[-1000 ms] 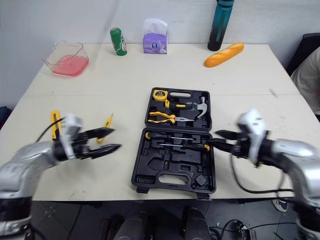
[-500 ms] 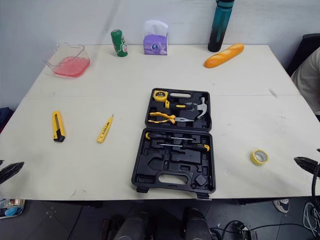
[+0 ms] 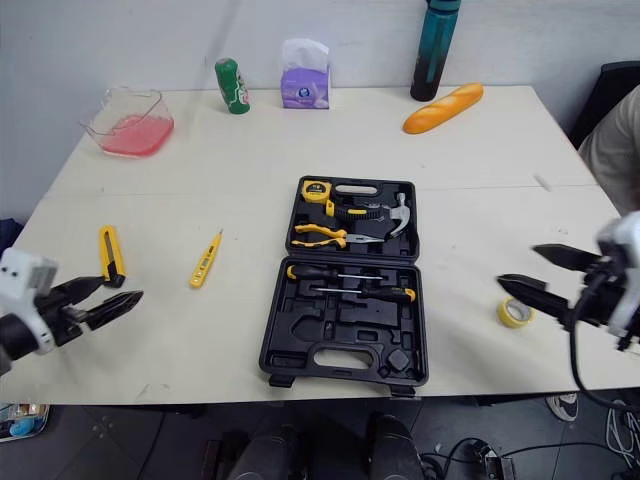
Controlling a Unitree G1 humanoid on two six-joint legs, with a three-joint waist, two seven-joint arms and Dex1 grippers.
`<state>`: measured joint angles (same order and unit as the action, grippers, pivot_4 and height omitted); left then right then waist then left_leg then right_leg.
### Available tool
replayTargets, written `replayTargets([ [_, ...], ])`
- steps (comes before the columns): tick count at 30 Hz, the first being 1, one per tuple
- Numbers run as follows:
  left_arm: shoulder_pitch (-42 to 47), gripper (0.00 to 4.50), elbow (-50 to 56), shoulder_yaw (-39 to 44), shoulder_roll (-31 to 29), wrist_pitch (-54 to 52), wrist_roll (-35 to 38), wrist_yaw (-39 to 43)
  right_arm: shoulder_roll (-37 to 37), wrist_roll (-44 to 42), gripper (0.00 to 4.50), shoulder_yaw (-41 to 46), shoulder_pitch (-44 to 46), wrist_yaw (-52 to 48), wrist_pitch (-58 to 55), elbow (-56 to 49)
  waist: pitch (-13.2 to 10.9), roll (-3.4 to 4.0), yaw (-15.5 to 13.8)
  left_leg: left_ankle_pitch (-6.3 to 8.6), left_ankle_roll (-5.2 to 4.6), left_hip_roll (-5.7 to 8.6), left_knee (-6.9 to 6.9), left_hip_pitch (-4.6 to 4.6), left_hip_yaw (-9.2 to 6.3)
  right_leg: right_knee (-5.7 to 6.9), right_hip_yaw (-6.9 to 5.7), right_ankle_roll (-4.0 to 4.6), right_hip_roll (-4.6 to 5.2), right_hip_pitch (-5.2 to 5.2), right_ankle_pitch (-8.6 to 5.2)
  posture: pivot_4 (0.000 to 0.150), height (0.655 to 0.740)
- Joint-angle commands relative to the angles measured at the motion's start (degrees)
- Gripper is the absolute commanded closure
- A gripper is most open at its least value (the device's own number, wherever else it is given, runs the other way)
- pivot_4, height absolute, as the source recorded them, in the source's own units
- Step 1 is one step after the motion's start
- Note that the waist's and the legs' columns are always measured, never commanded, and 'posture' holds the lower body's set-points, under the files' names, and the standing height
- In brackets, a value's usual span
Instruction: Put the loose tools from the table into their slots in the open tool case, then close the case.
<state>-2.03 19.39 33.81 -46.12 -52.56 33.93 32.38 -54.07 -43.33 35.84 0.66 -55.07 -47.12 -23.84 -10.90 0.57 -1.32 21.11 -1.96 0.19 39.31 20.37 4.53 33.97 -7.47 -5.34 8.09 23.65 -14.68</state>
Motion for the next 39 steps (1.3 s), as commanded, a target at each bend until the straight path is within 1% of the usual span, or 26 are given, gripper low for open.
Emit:
replayTargets([
  [1, 5.0, 0.00, 6.6, -4.6, 2.1, -6.1, 1.1, -7.1, 0.8, -7.3, 0.10, -4.8, 5.1, 3.6, -2.7, -8.4, 0.0, -0.01, 0.0, -0.01, -0.02, 0.01, 0.00, 0.01, 0.00, 0.01, -0.01, -0.01, -0.02, -0.01, 0.01, 0.150, 0.7348],
  [5, 10.8, 0.00, 6.7, -12.2, 5.7, -10.0, -3.9, -15.8, 2.1, -10.2, 0.10, -13.3, 12.9, 6.1, -3.0, -11.5, 0.0, -0.05, -0.2, -0.16, -0.29, 0.05, 0.00, 0.02, 0.01, -0.03, -0.01, -0.09, -0.16, -0.07, 0.05, 0.150, 0.7348],
  [7, 13.0, 0.00, 5.9, -14.5, 8.2, -10.4, -5.4, -18.7, 2.8, -10.2, 0.10, -17.2, 16.2, 6.5, -2.5, -12.1, 0.0, -0.08, -0.2, -0.17, -0.30, 0.04, 0.00, 0.03, 0.02, -0.05, -0.01, -0.09, -0.44, -0.07, 0.05, 0.150, 0.7348],
  [12, 17.3, 0.00, 1.6, -20.2, 11.9, -8.8, -9.4, -21.5, 5.0, -10.0, 0.10, -24.4, 22.1, 6.9, -1.8, -11.8, 0.0, -0.13, -0.2, -0.27, -0.32, 0.03, 0.00, 0.05, 0.09, -0.08, -0.01, -0.09, -0.54, -0.05, 0.05, 0.150, 0.7348],
  [17, 20.3, 0.00, -2.3, -25.2, 13.6, -7.5, -14.1, -23.8, 7.1, -8.1, 0.10, -29.7, 24.4, 7.6, -0.7, -12.4, 0.0, -0.20, -0.2, -0.31, -0.33, 0.03, 0.01, 0.05, 0.12, -0.07, -0.01, -0.09, -0.57, -0.06, 0.05, 0.150, 0.7348],
  [21, 21.3, 0.00, -3.2, -27.2, 16.5, -8.6, -15.8, -25.3, 8.8, -7.1, 0.10, -30.8, 25.8, 9.1, 0.2, -11.6, 0.0, -0.22, -0.2, -0.40, -0.35, 0.05, 0.05, 0.04, 0.12, -0.01, -0.01, -0.11, -0.53, -0.07, 0.06, 0.150, 0.7348],
  [24, 21.4, 0.00, -4.4, -26.4, 18.4, -9.0, -16.5, -25.9, 8.9, -7.3, 0.10, -30.2, 25.7, 9.7, -0.2, -11.7, 0.1, -0.25, -0.3, -0.42, -0.35, 0.05, 0.08, 0.01, 0.11, 0.03, 0.01, -0.12, -0.48, -0.10, 0.07, 0.150, 0.7348],
  [34, 22.8, 0.00, -7.9, -27.1, 19.8, -7.5, -18.3, -25.3, 9.0, -7.9, 0.10, -29.5, 24.9, 10.7, -0.1, -11.9, 0.1, -0.26, -0.6, -0.44, -0.34, 0.05, 0.09, -0.09, 0.09, 0.12, 0.05, -0.12, -0.27, -0.17, 0.07, 0.150, 0.7348],
  [37, 22.4, 0.78, -7.8, -27.5, 20.1, -7.9, -18.4, -25.0, 9.4, -8.2, 0.00, -29.5, 24.6, 11.3, -0.1, -12.1, 0.1, -0.27, -0.6, -0.44, -0.34, 0.05, 0.10, -0.09, 0.09, 0.12, 0.04, -0.12, -0.19, -0.17, 0.07, 0.150, 0.7348],
  [39, 22.4, 1.52, -7.6, -27.2, 20.3, -8.5, -18.5, -25.1, 9.3, -8.3, 0.00, -29.5, 24.4, 11.4, -0.2, -12.2, 0.1, -0.27, -0.5, -0.44, -0.33, 0.05, 0.09, -0.09, 0.09, 0.12, 0.04, -0.12, -0.18, -0.17, 0.07, 0.150, 0.7348],
])
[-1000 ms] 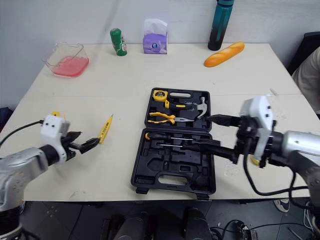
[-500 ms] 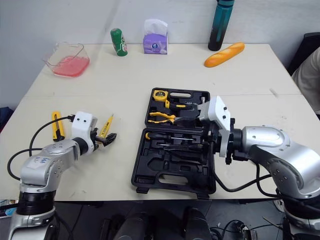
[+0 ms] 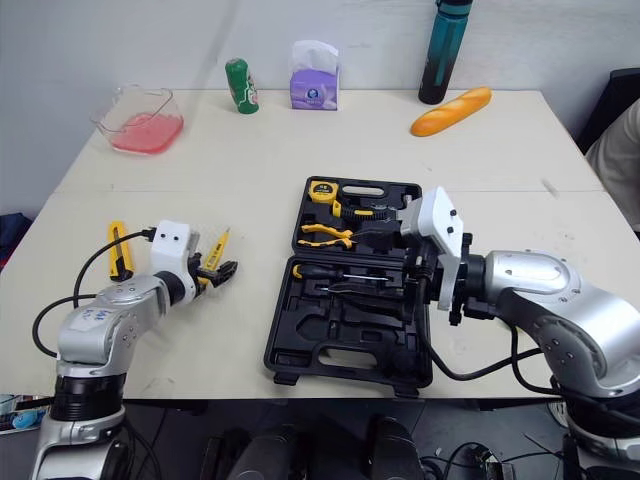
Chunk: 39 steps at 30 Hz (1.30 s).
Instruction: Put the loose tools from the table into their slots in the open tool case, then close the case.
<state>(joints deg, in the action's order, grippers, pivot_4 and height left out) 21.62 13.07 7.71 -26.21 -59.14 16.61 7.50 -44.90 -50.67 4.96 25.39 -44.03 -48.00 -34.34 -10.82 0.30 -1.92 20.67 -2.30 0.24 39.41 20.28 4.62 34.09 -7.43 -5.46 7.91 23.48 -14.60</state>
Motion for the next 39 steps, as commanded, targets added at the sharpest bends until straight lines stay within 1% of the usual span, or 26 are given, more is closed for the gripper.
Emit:
replayTargets([
  [1, -1.2, 2.00, -1.2, -0.9, 0.4, -2.2, -1.2, -0.2, 0.0, -1.1, 0.00, 1.6, -0.4, 0.5, 0.6, -1.8, 0.0, 0.00, 0.1, 0.00, 0.01, 0.00, 0.00, 0.00, 0.00, 0.00, 0.00, 0.00, 0.00, 0.00, 0.00, 0.150, 0.7348],
  [5, -1.0, 3.78, -1.5, 1.0, -2.1, -2.9, -0.8, 1.6, -0.3, -2.1, 0.00, 2.3, -1.0, 0.8, 0.4, -2.1, 0.0, 0.00, 0.4, 0.01, 0.02, -0.02, 0.00, 0.00, 0.00, -0.01, -0.01, 0.00, -0.01, 0.01, 0.00, 0.150, 0.7348],
  [6, -0.6, 3.97, -1.7, 1.5, -3.2, -2.5, -0.3, 2.9, -0.5, -2.3, 0.00, 2.4, -1.1, 0.9, 0.3, -2.1, 0.0, 0.00, 0.5, 0.01, 0.02, -0.02, 0.00, 0.01, 0.00, -0.01, -0.01, 0.00, -0.02, 0.01, 0.00, 0.150, 0.7348],
  [7, -0.2, 3.97, -1.9, 2.0, -4.4, -1.1, 0.7, 5.5, -0.5, -2.4, 0.00, 2.4, -1.1, 0.9, 0.3, -2.1, 0.0, 0.00, 0.6, 0.01, 0.02, -0.02, -0.01, 0.01, 0.00, -0.01, -0.01, 0.00, -0.04, 0.02, 0.00, 0.150, 0.7348],
  [10, 1.5, 3.97, -0.1, 1.2, -10.1, 0.4, 6.5, 18.1, -1.1, -2.8, 0.00, 2.5, -1.0, 0.7, 0.0, -1.9, 0.0, -0.01, 0.8, 0.07, 0.12, -0.15, -0.01, 0.03, 0.03, -0.03, 0.00, 0.05, -0.17, 0.09, -0.03, 0.150, 0.7348],
  [13, 4.2, 3.97, 4.5, -2.4, -17.0, 1.9, 12.6, 32.6, -2.5, -3.4, 0.00, 2.7, -1.5, -0.3, -0.7, -1.9, 0.0, -0.04, 0.6, 0.09, 0.17, -0.23, -0.01, 0.23, 0.03, -0.08, -0.06, 0.12, -0.25, 0.26, -0.07, 0.150, 0.7348],
  [14, 5.0, 3.97, 5.3, -3.3, -18.4, 1.8, 13.9, 35.4, -2.9, -3.6, 0.00, 2.8, -1.6, -0.6, -0.9, -1.9, 0.0, -0.06, 0.4, 0.09, 0.17, -0.22, -0.01, 0.29, 0.02, -0.13, -0.08, 0.12, -0.25, 0.29, -0.07, 0.150, 0.7348],
  [16, 7.9, 3.97, 8.2, -7.5, -21.9, 2.2, 17.0, 44.2, -4.9, -4.0, 0.00, 3.4, -3.3, -1.8, -1.6, -2.4, 0.0, -0.06, 0.3, 0.10, 0.15, -0.18, 0.04, 0.42, -0.11, -0.23, -0.19, 0.11, -0.24, 0.28, -0.06, 0.150, 0.7348],
  [18, 10.9, 3.97, 8.9, -12.2, -23.6, 2.8, 17.5, 49.5, -6.7, -4.6, 0.00, 4.4, -5.3, -2.5, -2.1, -3.4, 0.0, -0.06, 0.3, 0.11, 0.12, -0.06, 0.08, 0.54, -0.17, -0.27, -0.27, 0.10, -0.30, 0.29, -0.06, 0.150, 0.7348],
  [21, 15.5, 3.97, 8.1, -20.8, -25.2, 6.3, 13.8, 55.9, -8.1, -5.8, 0.00, 6.0, -8.0, -2.1, -2.8, -4.8, 0.0, -0.06, 0.4, 0.08, 0.04, -0.01, 0.11, 0.64, -0.17, -0.35, -0.32, 0.03, -0.41, 0.29, -0.02, 0.150, 0.7348],
  [23, 19.2, 3.97, 6.5, -25.7, -24.4, 7.5, 11.7, 58.6, -8.6, -6.4, 0.00, 7.2, -9.8, -1.3, -3.2, -5.7, -0.1, -0.06, 0.6, 0.06, 0.02, -0.03, 0.18, 0.67, -0.17, -0.29, -0.33, 0.02, -0.47, 0.30, -0.02, 0.150, 0.7348],
  [26, 25.5, 3.97, 0.8, -34.1, -19.2, 11.4, 5.0, 59.2, -9.6, -6.0, 0.00, 9.9, -14.8, -0.2, -3.6, -7.0, -0.1, -0.11, 0.2, 0.03, -0.01, -0.08, 0.39, 0.69, -0.18, -0.16, -0.29, 0.02, -0.56, 0.29, -0.01, 0.150, 0.7348],
  [27, 26.5, 3.97, -0.5, -35.6, -18.2, 12.5, 3.6, 59.5, -9.9, -6.1, 0.00, 10.7, -16.3, 0.3, -3.8, -7.5, -0.1, -0.12, 0.0, 0.01, -0.03, -0.06, 0.49, 0.74, -0.24, -0.19, -0.28, 0.02, -0.54, 0.29, -0.01, 0.150, 0.7348],
  [32, 30.9, 3.97, -7.1, -39.4, -12.4, 13.6, -0.7, 59.8, -9.9, -6.8, 0.00, 13.8, -22.4, 2.0, -3.9, -10.6, -0.1, -0.13, 0.0, -0.01, -0.12, -0.02, 0.59, 0.88, -0.36, -0.10, -0.25, -0.09, -0.50, 0.29, 0.05, 0.150, 0.7348],
  [39, 33.5, 3.97, -14.8, -41.2, -8.5, 16.0, -5.6, 61.0, -9.3, -6.6, 0.00, 15.7, -26.3, 4.2, -3.4, -12.6, -0.1, -0.16, 0.2, -0.03, -0.18, 0.00, 0.63, 0.91, -0.39, -0.12, -0.30, -0.12, -0.50, 0.28, 0.07, 0.150, 0.7348],
])
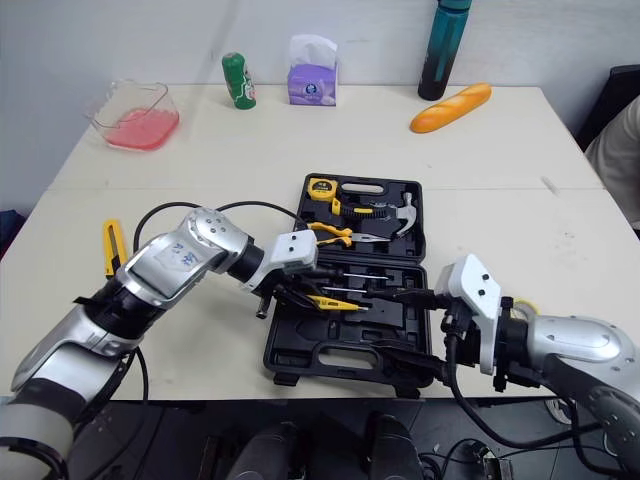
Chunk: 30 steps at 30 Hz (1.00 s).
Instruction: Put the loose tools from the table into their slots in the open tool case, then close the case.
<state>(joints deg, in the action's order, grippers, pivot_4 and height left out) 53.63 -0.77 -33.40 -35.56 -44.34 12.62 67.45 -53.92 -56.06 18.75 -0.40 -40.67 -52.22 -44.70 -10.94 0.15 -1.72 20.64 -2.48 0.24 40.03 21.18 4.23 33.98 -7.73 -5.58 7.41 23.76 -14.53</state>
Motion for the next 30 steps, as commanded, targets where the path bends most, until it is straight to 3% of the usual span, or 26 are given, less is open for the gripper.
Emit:
replayTargets([
  [1, 1.7, 3.97, -1.4, -0.1, 1.1, 1.4, -2.1, 1.2, -0.2, -1.2, 0.00, 2.1, -0.8, 1.0, 0.9, -2.4, 0.0, 0.00, 0.0, 0.00, 0.00, 0.00, 0.01, 0.01, -0.02, 0.00, -0.01, 0.00, 0.00, 0.00, 0.00, 0.150, 0.7348],
  [16, 0.1, 3.97, -3.3, 0.4, 3.5, 2.6, -5.7, 1.2, -0.4, -0.4, 0.00, 0.8, -0.2, 1.6, 2.0, -1.2, 0.0, -0.01, -0.1, -0.01, -0.02, 0.02, 0.06, 0.01, -0.10, 0.00, -0.02, -0.02, 0.03, -0.06, 0.01, 0.150, 0.7348],
  [17, 0.0, 2.94, -3.2, 0.4, 2.9, 4.1, -6.7, 0.7, -0.4, -0.4, 0.00, 0.8, -0.3, 1.6, 2.0, -1.2, 0.0, 0.00, -0.1, -0.01, -0.02, 0.02, 0.06, 0.01, -0.10, 0.00, -0.03, -0.02, 0.03, -0.06, 0.01, 0.150, 0.7348],
  [22, -1.6, 0.89, 2.3, 5.4, 0.1, 2.5, -2.5, 3.1, -0.1, -0.4, 0.00, 0.9, -0.6, 1.5, 2.1, -1.3, 0.0, 0.00, 0.0, -0.02, -0.03, 0.02, 0.09, -0.02, -0.12, 0.04, -0.02, -0.02, 0.06, -0.09, 0.02, 0.150, 0.7348],
  [29, -8.1, 0.89, -4.9, 14.8, 5.2, 16.7, -0.2, -1.2, 0.6, 0.1, 0.00, -0.1, -0.6, 1.8, 2.6, -1.0, 0.0, 0.00, -0.3, -0.03, -0.05, 0.05, 0.12, 0.01, -0.18, -0.01, -0.09, -0.04, 0.10, -0.12, 0.03, 0.150, 0.7348],
  [30, -8.3, 1.13, -6.3, 15.7, 6.4, 16.2, 0.3, -2.0, 0.5, 0.1, 0.00, -0.1, -0.4, 1.8, 2.6, -0.9, 0.0, -0.01, -0.6, -0.03, -0.06, 0.07, 0.13, 0.00, -0.18, -0.01, -0.09, -0.05, 0.11, -0.14, 0.04, 0.150, 0.7348],
])
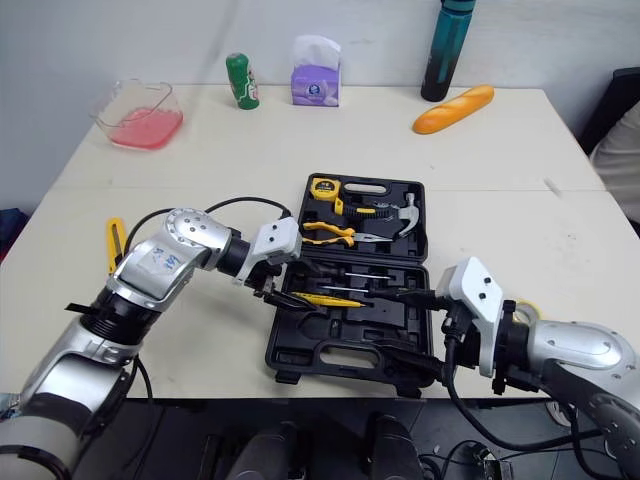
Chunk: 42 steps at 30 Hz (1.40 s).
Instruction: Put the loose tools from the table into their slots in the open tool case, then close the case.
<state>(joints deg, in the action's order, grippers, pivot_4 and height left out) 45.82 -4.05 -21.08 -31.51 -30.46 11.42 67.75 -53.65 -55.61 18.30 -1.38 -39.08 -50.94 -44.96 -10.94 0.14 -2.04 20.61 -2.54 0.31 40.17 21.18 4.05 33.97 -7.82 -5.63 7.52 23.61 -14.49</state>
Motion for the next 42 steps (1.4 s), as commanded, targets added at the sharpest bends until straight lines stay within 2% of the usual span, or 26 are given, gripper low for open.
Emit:
replayTargets([
  [1, -0.5, 1.44, -4.4, 4.8, 3.9, 0.4, 2.9, -2.9, 0.2, -0.4, 0.00, 0.3, 0.8, 0.1, 1.3, -0.5, 0.0, 0.00, -0.4, -0.01, -0.02, 0.01, 0.02, 0.00, 0.00, 0.00, 0.00, -0.02, 0.00, -0.01, 0.02, 0.150, 0.7348],
  [2, -0.5, 1.78, -5.2, 5.7, 5.0, -1.6, 4.1, -3.1, 0.1, -0.4, 0.00, 0.3, 0.9, 0.1, 1.3, -0.3, 0.0, 0.00, -0.5, -0.01, -0.02, 0.01, 0.03, 0.01, 0.00, 0.00, 0.00, -0.04, -0.01, -0.01, 0.03, 0.150, 0.7348],
  [7, -0.4, 4.16, -5.8, 5.6, 6.7, -5.8, 4.9, -3.0, -0.2, -0.2, 0.00, 0.2, 1.2, -0.4, 1.6, 0.3, 0.0, 0.00, -0.7, -0.01, -0.03, 0.02, 0.01, 0.02, 0.01, -0.02, 0.00, -0.05, -0.03, 0.00, 0.03, 0.150, 0.7348],
  [8, -0.6, 4.41, -5.2, 5.0, 6.7, -6.0, 4.7, -2.9, -0.2, -0.2, 0.00, 0.1, 1.3, -0.3, 1.6, 0.3, 0.0, 0.00, -0.8, -0.01, -0.03, 0.02, 0.01, 0.02, 0.01, -0.01, -0.01, -0.05, -0.03, 0.00, 0.03, 0.150, 0.7348],
  [13, -1.9, 4.41, -2.3, 2.5, 6.3, -6.3, 4.1, -1.4, 0.0, 0.0, 0.00, -0.4, 1.5, 0.0, 1.8, 0.3, 0.0, 0.00, -0.8, -0.01, -0.03, 0.02, 0.02, 0.01, 0.02, 0.00, 0.00, -0.05, -0.03, 0.00, 0.03, 0.150, 0.7348],
  [28, -4.3, 4.41, -5.1, -7.3, 3.8, -0.1, -6.9, -2.3, 0.1, 0.9, 0.00, -0.3, 1.2, 0.2, 2.0, 0.6, 0.1, -0.01, -0.8, -0.01, -0.03, 0.01, 0.01, -0.10, 0.02, -0.01, 0.02, -0.04, -0.03, -0.09, 0.03, 0.150, 0.7348],
  [34, -5.2, 4.41, -4.4, -4.3, 3.8, 2.6, -4.8, -1.6, 0.0, 2.6, 0.00, 0.4, 0.0, -0.1, 2.6, 1.3, 0.1, 0.00, -0.8, -0.01, -0.03, 0.01, 0.01, -0.14, 0.00, 0.00, 0.03, -0.04, 0.01, -0.12, 0.03, 0.150, 0.7348],
  [36, -6.1, 4.41, -3.1, 1.6, 4.0, 2.2, -0.6, -2.0, 0.0, 3.2, 0.00, 2.2, -0.5, 0.0, 2.9, 2.6, 0.1, 0.00, -0.7, -0.01, -0.03, 0.00, 0.01, -0.13, 0.00, 0.00, 0.03, -0.04, 0.01, -0.12, 0.03, 0.150, 0.7348],
  [37, -6.6, 3.84, -2.4, 4.5, 4.0, 1.7, 1.5, -2.3, -0.1, 3.3, 0.00, 3.2, -0.8, -0.1, 3.1, 3.3, 0.1, 0.00, -0.6, -0.01, -0.03, 0.00, 0.01, -0.13, 0.01, 0.00, 0.03, -0.04, 0.00, -0.11, 0.03, 0.150, 0.7348],
  [38, -7.6, 3.54, -0.9, 8.5, 3.5, 0.8, 3.7, -3.6, -0.2, 3.4, 0.00, 5.2, -1.6, -0.6, 3.2, 4.3, 0.1, 0.00, -0.5, -0.01, -0.03, 0.00, 0.00, -0.11, 0.02, 0.02, 0.04, -0.04, 0.00, -0.08, 0.03, 0.150, 0.7348],
  [41, -11.7, 2.28, 3.9, 18.7, 1.0, -3.8, 8.7, -7.9, -1.0, 4.9, 0.00, 12.1, -6.1, -3.6, 4.2, 7.6, 0.1, -0.01, -0.5, -0.01, -0.03, -0.04, 0.00, -0.02, -0.01, 0.01, 0.00, -0.03, 0.00, -0.02, 0.03, 0.150, 0.7348],
  [42, -14.8, 1.82, 6.8, 25.1, -0.1, -6.4, 12.7, -9.4, -1.2, 6.5, 0.00, 15.8, -8.9, -5.5, 4.8, 9.9, 0.1, 0.00, -0.5, -0.01, -0.02, -0.03, 0.00, -0.02, -0.02, 0.01, 0.00, -0.03, 0.00, -0.03, 0.03, 0.150, 0.7348],
])
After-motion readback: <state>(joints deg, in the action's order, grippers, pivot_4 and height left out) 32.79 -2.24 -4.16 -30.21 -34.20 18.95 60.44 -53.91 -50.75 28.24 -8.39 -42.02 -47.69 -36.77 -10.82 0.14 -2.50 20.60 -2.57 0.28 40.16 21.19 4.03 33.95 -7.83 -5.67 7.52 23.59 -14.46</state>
